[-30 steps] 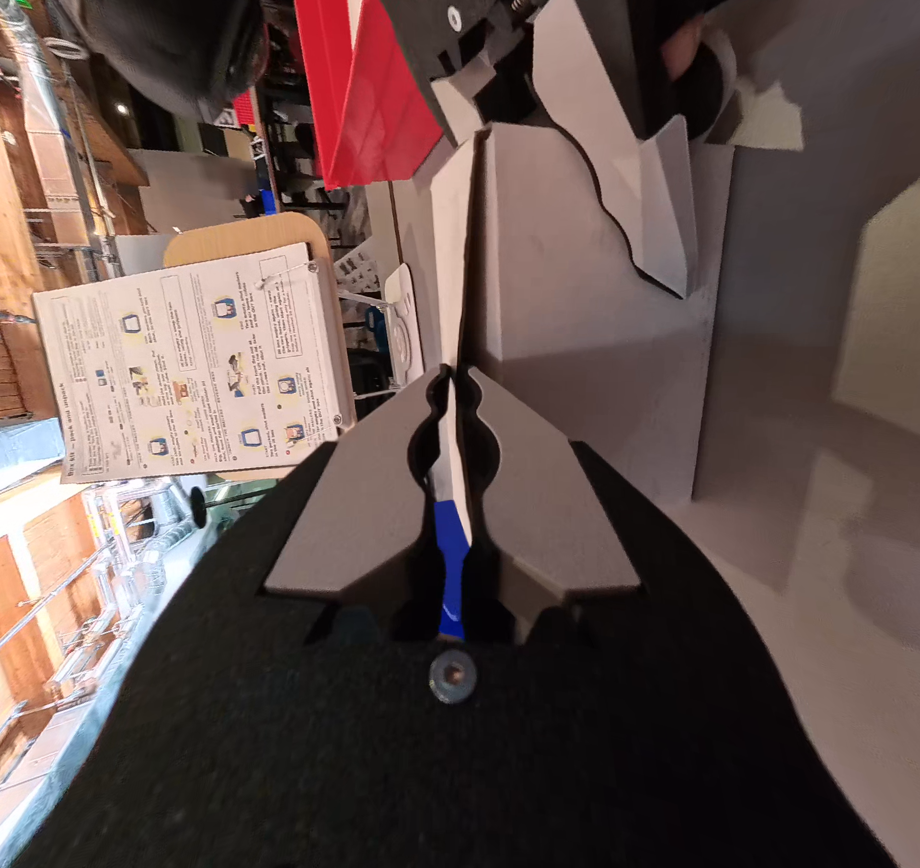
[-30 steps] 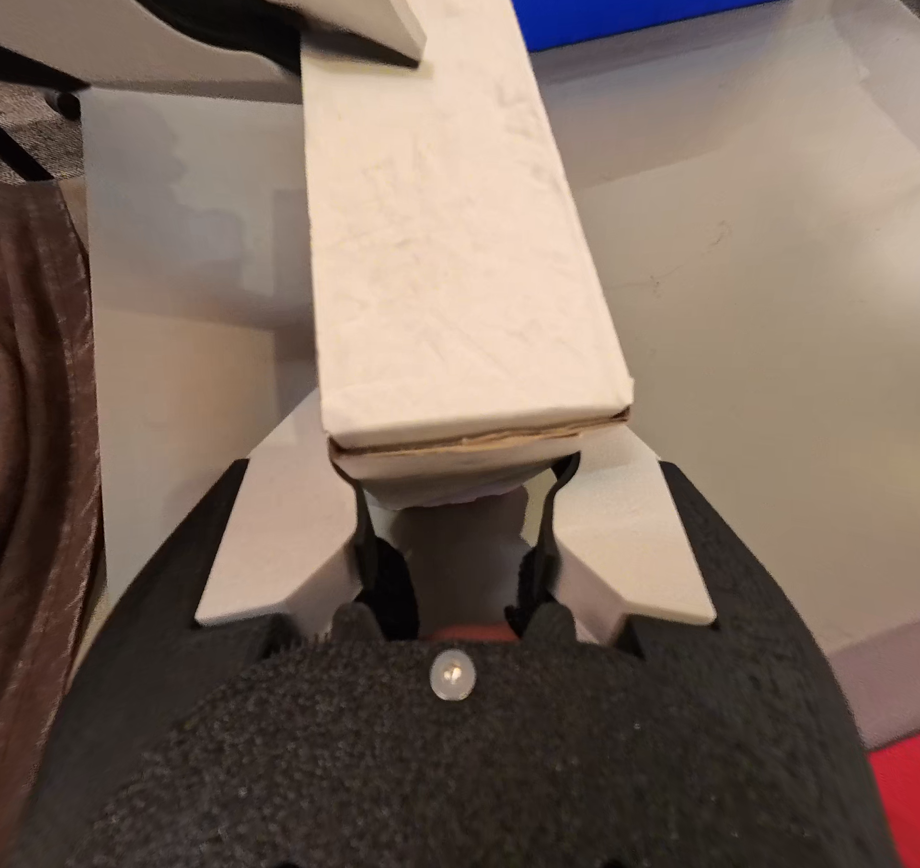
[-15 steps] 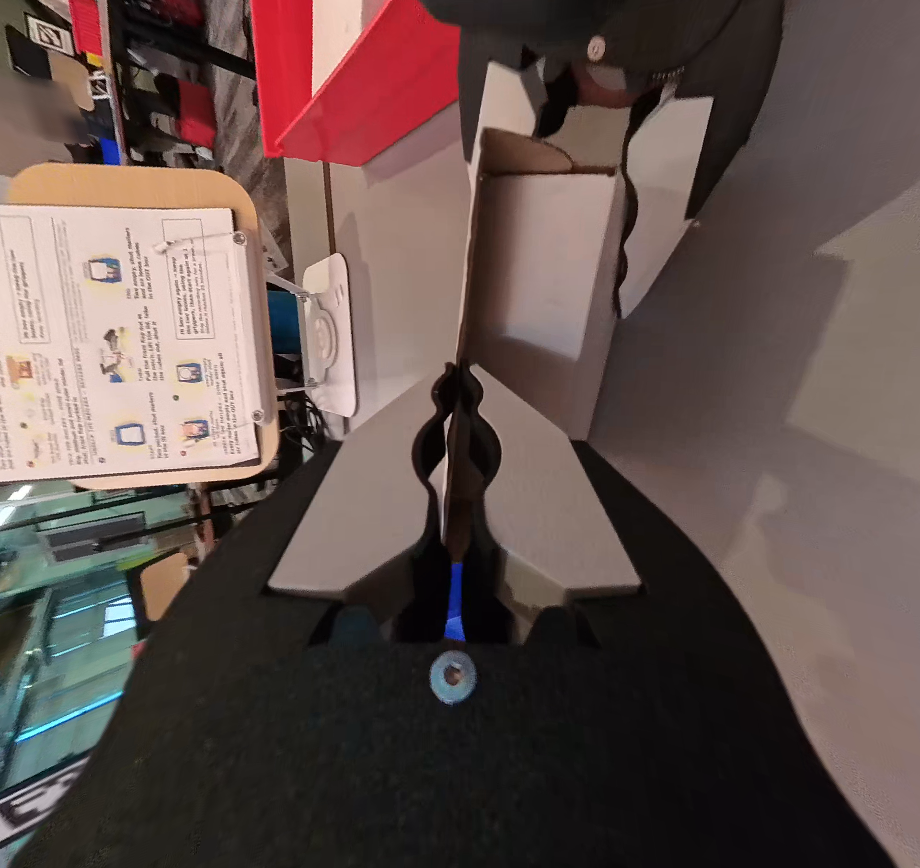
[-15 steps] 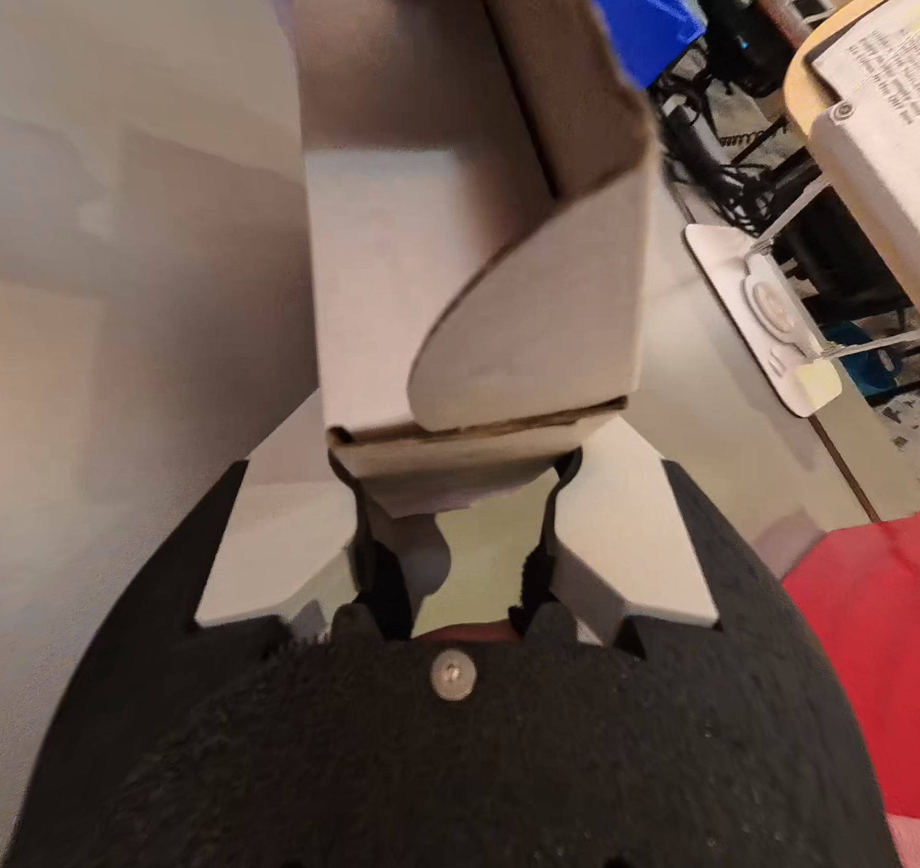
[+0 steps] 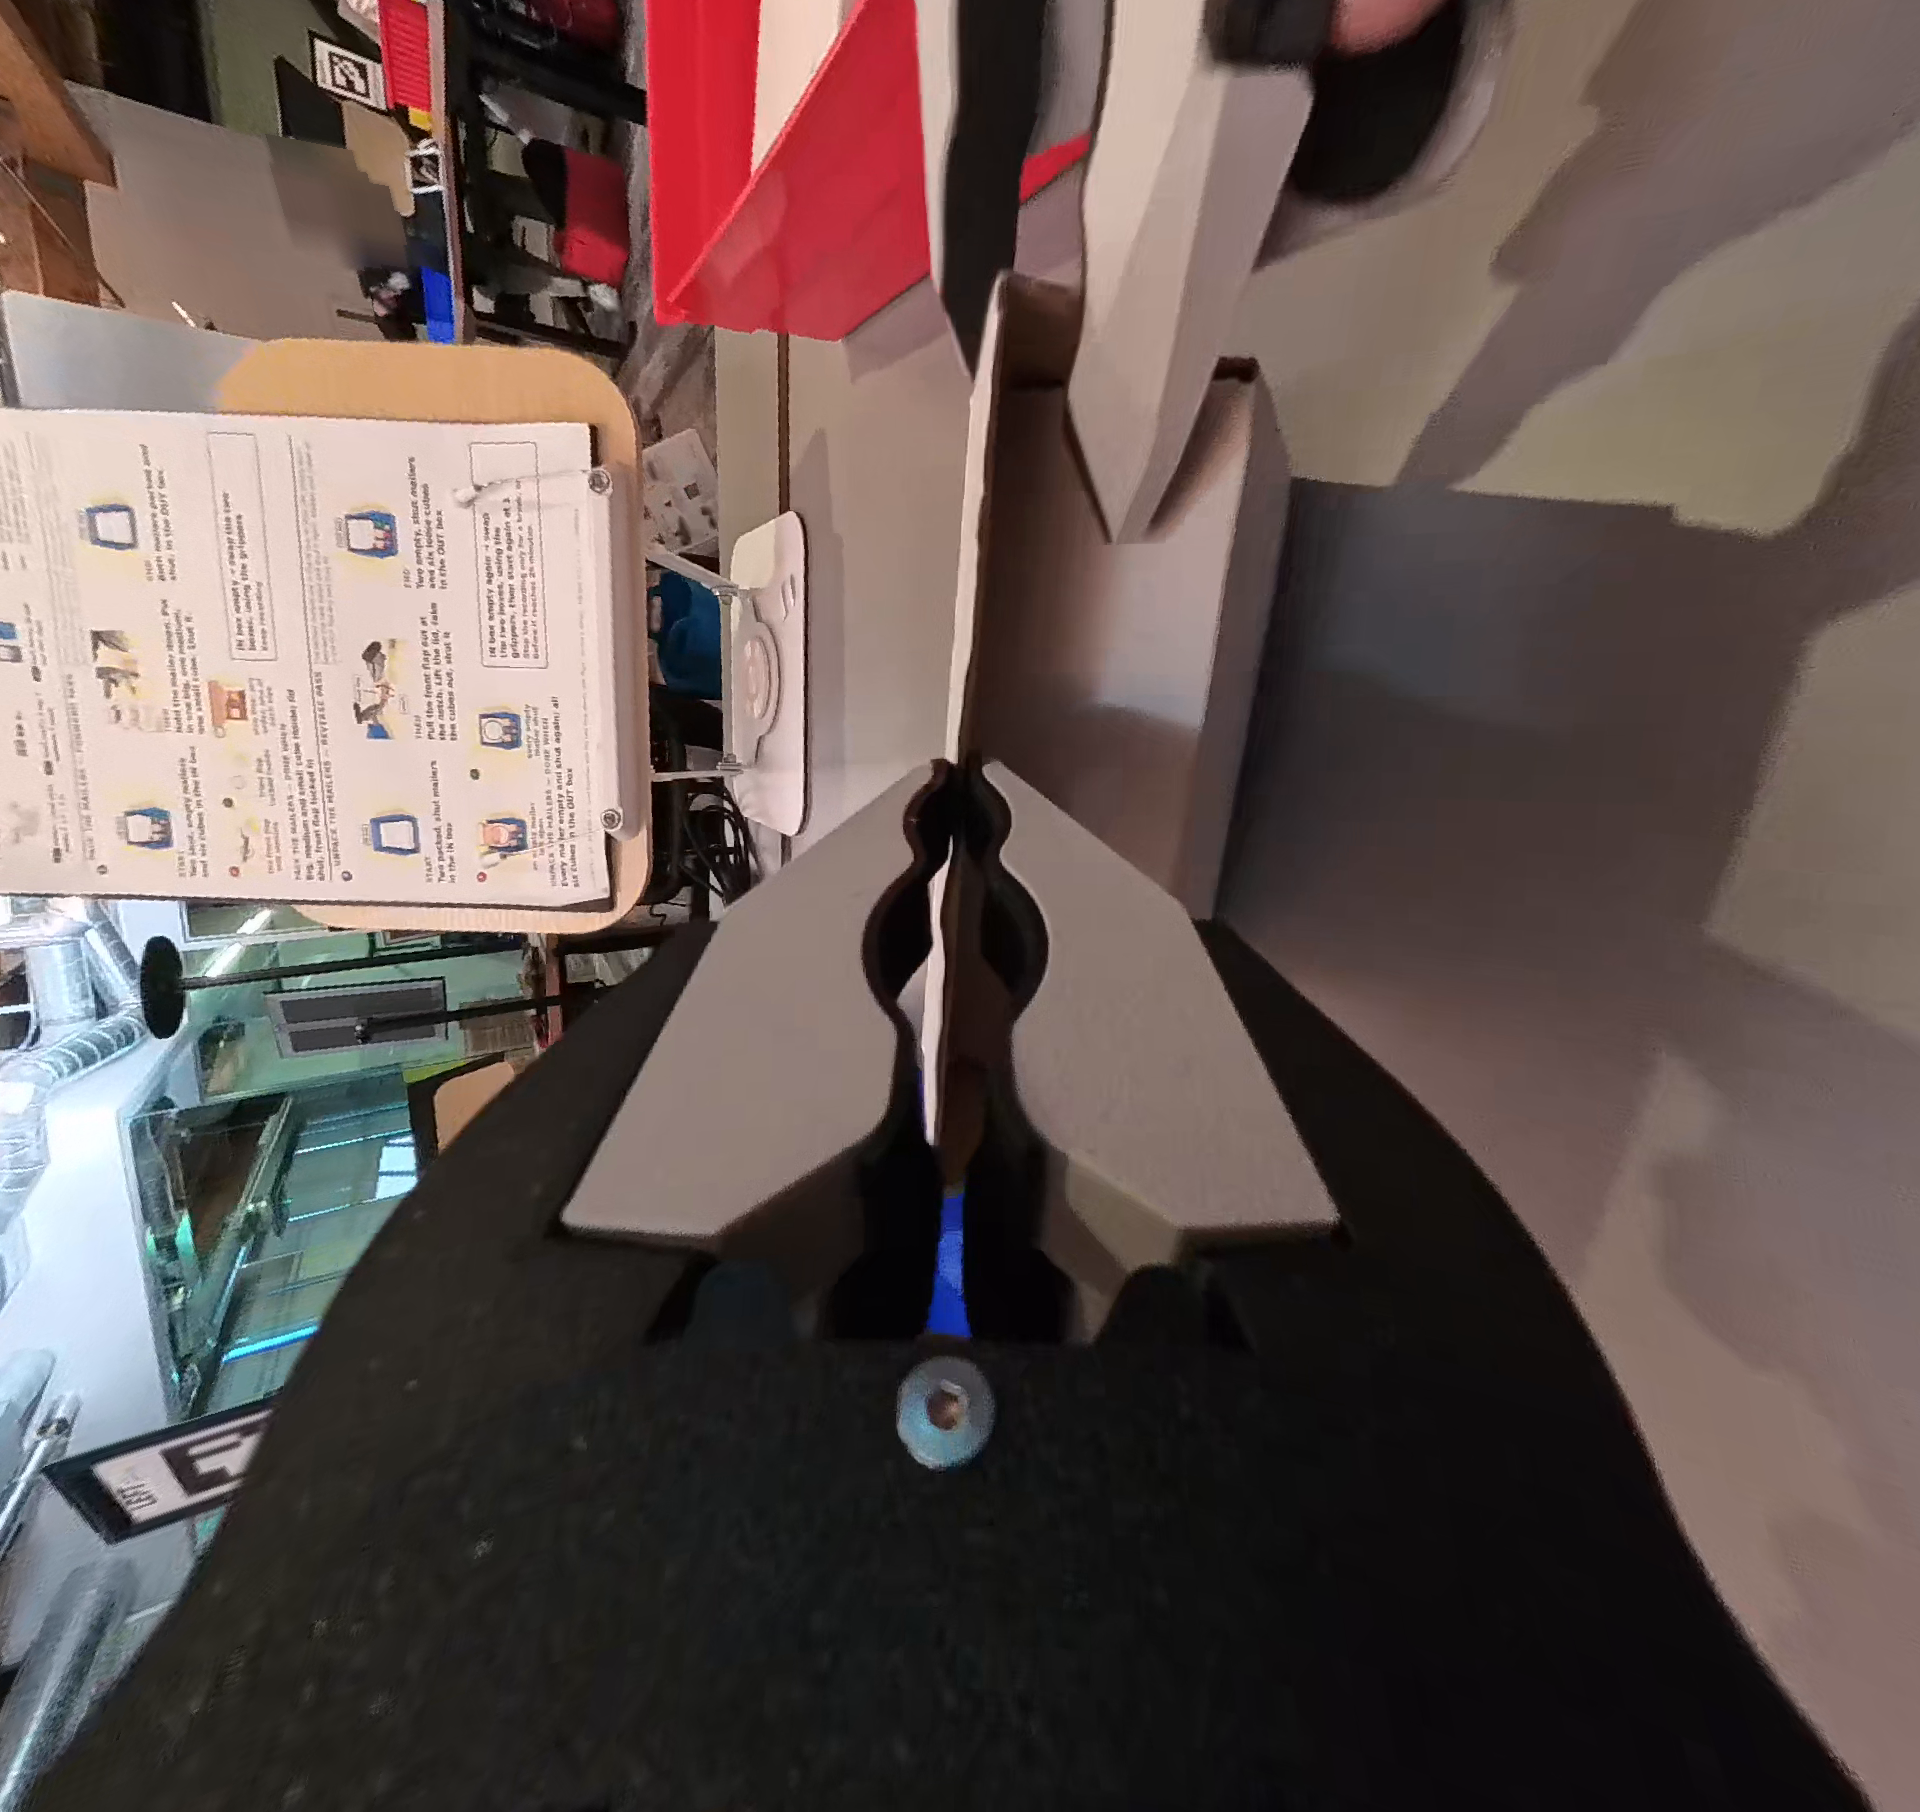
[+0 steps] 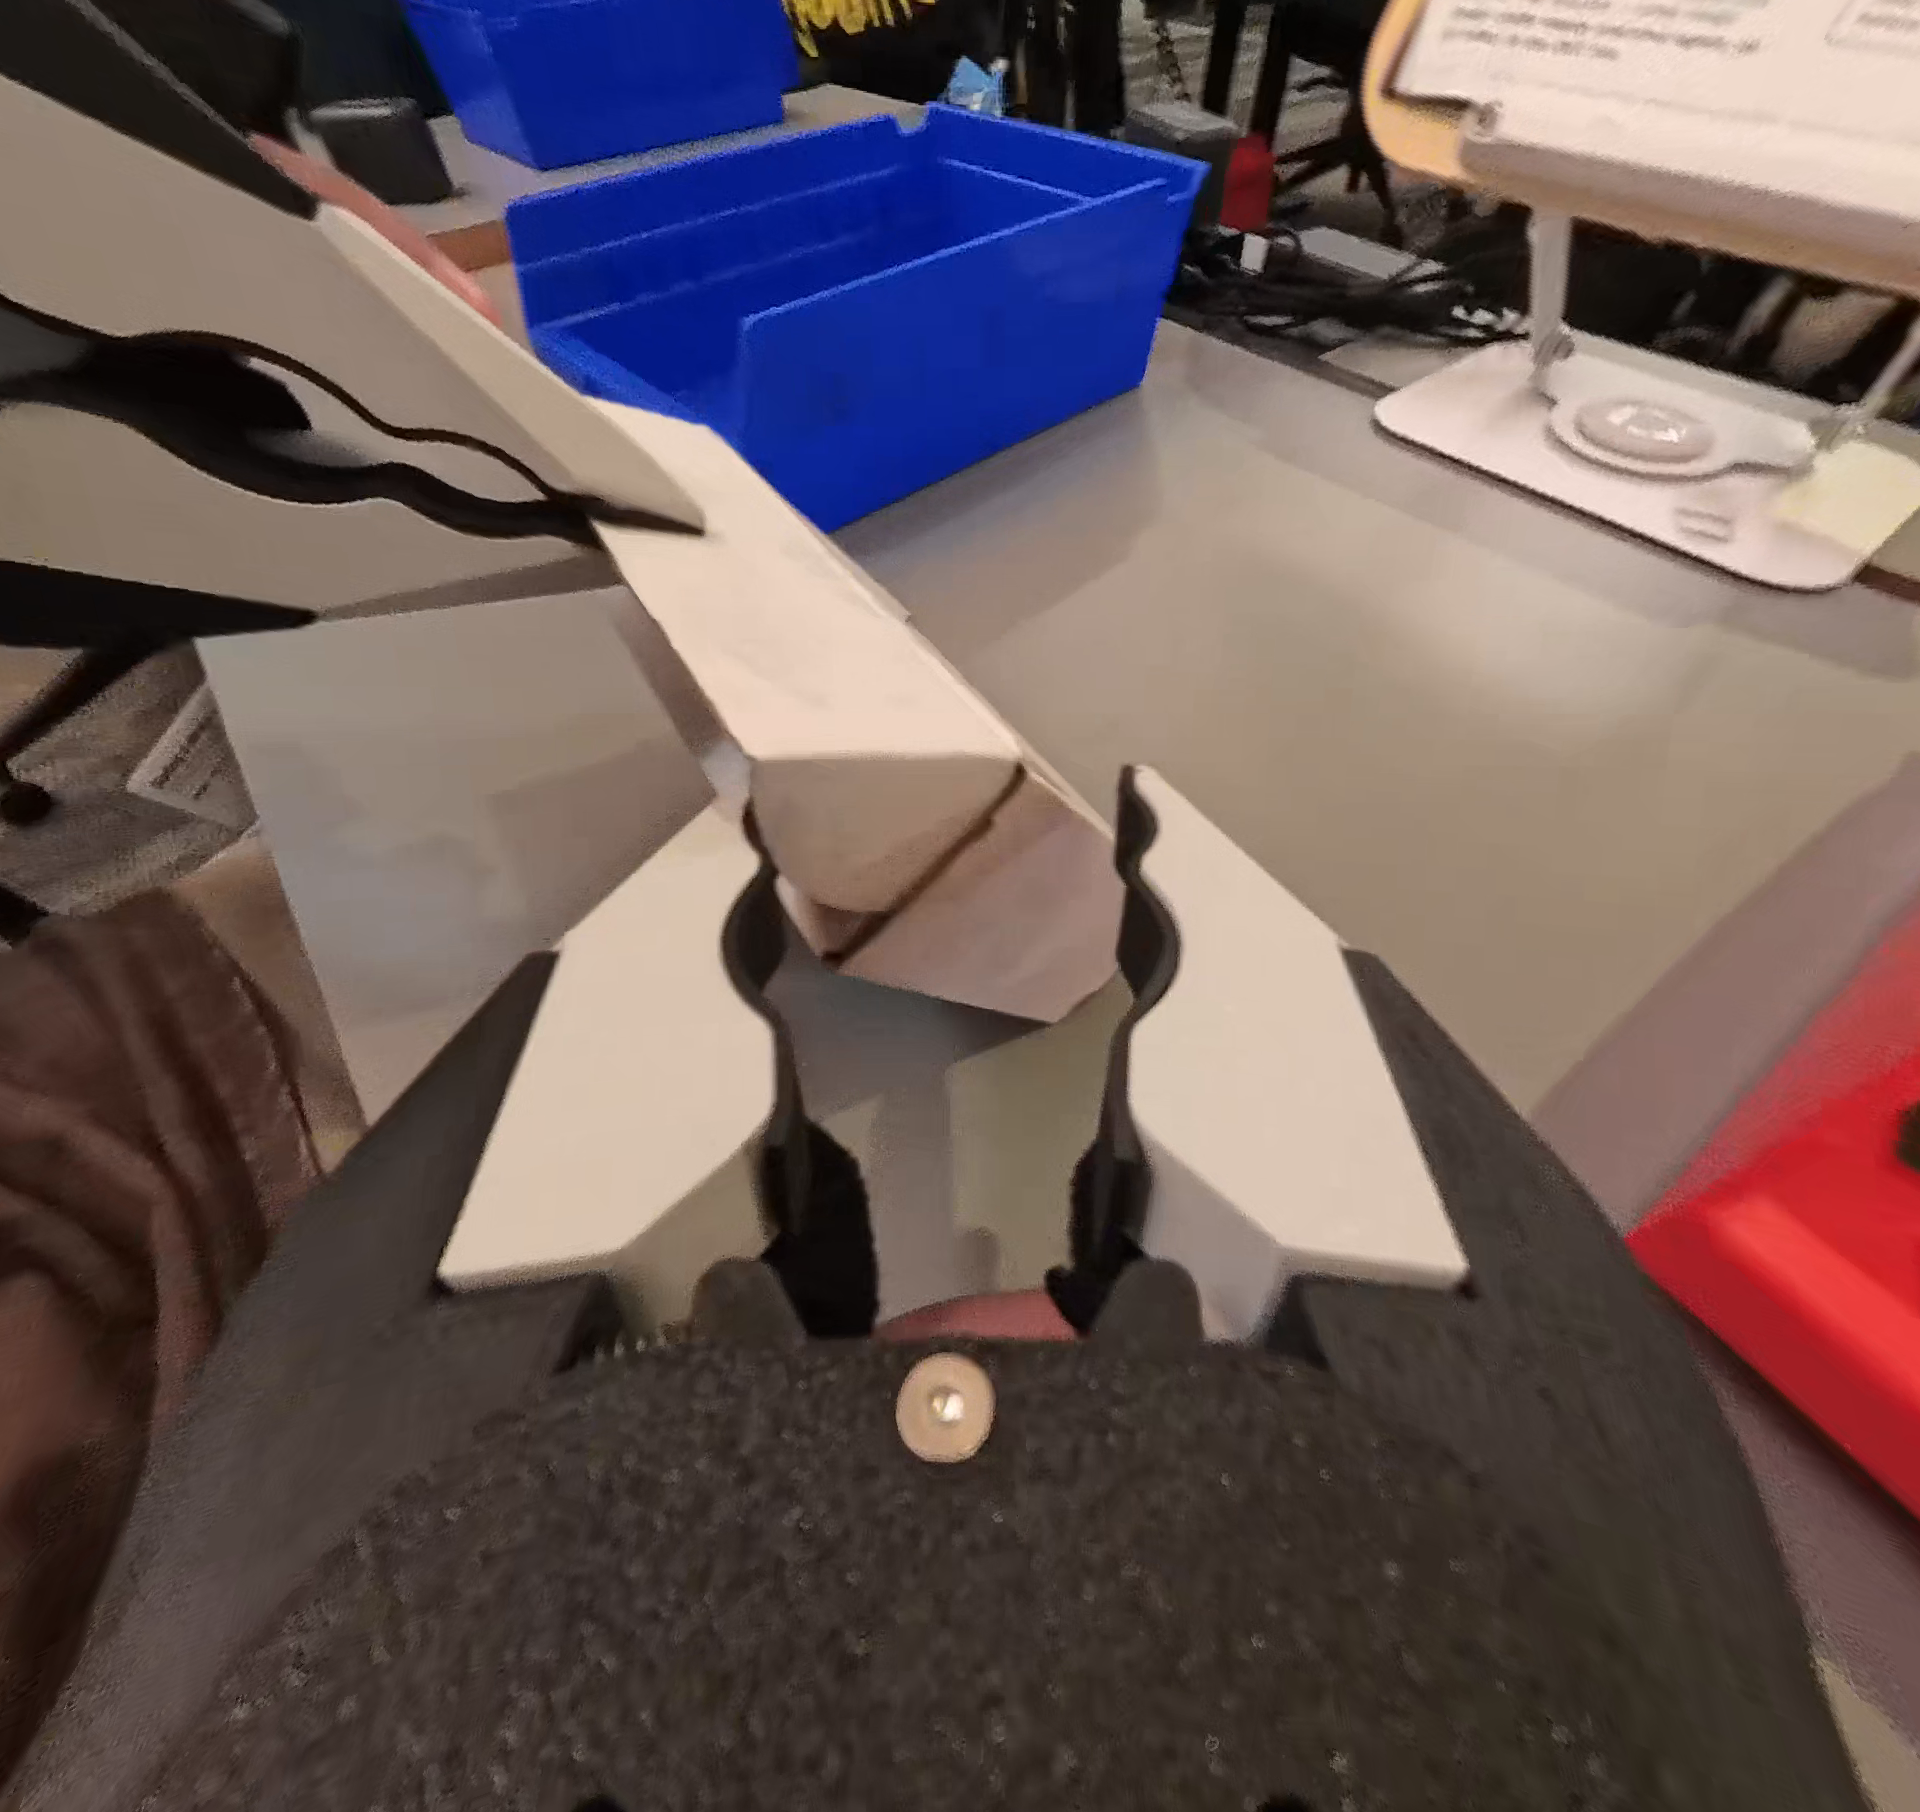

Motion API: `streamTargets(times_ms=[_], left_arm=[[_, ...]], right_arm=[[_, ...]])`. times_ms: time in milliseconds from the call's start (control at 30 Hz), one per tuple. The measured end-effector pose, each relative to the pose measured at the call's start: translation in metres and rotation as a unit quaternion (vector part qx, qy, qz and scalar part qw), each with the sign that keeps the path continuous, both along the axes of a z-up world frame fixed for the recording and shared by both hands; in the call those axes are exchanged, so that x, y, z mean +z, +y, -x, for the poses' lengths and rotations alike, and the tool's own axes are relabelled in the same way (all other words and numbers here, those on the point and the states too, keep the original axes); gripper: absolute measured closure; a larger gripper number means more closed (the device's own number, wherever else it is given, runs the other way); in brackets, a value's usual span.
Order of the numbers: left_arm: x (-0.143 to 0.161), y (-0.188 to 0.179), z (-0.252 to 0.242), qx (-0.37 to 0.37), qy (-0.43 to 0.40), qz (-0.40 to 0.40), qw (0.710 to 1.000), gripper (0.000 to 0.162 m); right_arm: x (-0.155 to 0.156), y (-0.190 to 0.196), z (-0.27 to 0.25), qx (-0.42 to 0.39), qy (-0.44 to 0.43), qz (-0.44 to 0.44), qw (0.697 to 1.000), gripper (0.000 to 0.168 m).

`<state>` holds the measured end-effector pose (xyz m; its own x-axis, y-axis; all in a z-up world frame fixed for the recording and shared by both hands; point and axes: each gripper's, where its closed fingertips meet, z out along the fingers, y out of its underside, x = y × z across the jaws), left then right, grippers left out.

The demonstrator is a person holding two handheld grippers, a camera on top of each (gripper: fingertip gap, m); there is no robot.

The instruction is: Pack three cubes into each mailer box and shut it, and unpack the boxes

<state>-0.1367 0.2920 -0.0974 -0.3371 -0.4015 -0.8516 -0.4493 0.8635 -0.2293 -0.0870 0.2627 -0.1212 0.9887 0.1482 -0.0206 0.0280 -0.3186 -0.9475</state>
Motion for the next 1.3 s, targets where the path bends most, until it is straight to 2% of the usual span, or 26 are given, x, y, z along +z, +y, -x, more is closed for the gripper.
streamTargets(times_ms=[33,300,433,500,600,767,867,1100,1200,1300], left_arm=[[-0.001,-0.003,0.003,0.0,-0.002,-0.003,1.0,0.162],[-0.016,-0.009,0.014,0.006,-0.005,-0.017,1.0,0.162],[-0.045,-0.016,0.03,0.01,0.023,0.001,1.0,0.162],[-0.047,-0.009,0.031,0.02,0.028,0.0,0.999,0.162],[-0.037,-0.007,0.027,0.024,0.027,0.057,0.998,0.162],[-0.035,-0.007,0.024,0.012,0.048,0.097,0.994,0.162],[-0.031,-0.007,0.019,0.011,0.058,0.125,0.99,0.162],[-0.005,-0.001,0.01,0.006,0.062,0.22,0.973,0.162],[0.025,0.021,-0.004,0.01,0.05,0.251,0.967,0.162],[0.05,0.06,-0.028,0.036,0.056,0.255,0.965,0.162]], right_arm=[[-0.002,0.0,0.007,0.012,-0.014,0.003,1.0,0.114],[-0.024,0.001,0.012,0.01,-0.166,0.024,0.986,0.113],[-0.05,-0.006,0.023,0.033,-0.198,0.069,0.977,0.116],[-0.06,-0.003,0.02,0.034,-0.204,0.091,0.974,0.121],[-0.063,0.001,0.015,0.041,-0.217,0.093,0.971,0.12],[-0.037,0.003,0.018,0.047,-0.205,0.032,0.977,0.12],[-0.04,0.014,0.011,0.035,-0.204,0.038,0.978,0.121],[-0.052,0.019,0.006,0.045,-0.129,0.061,0.989,0.123],[-0.052,0.019,0.005,0.043,-0.131,0.065,0.988,0.126],[-0.053,0.019,0.006,0.044,-0.145,0.069,0.986,0.126]])
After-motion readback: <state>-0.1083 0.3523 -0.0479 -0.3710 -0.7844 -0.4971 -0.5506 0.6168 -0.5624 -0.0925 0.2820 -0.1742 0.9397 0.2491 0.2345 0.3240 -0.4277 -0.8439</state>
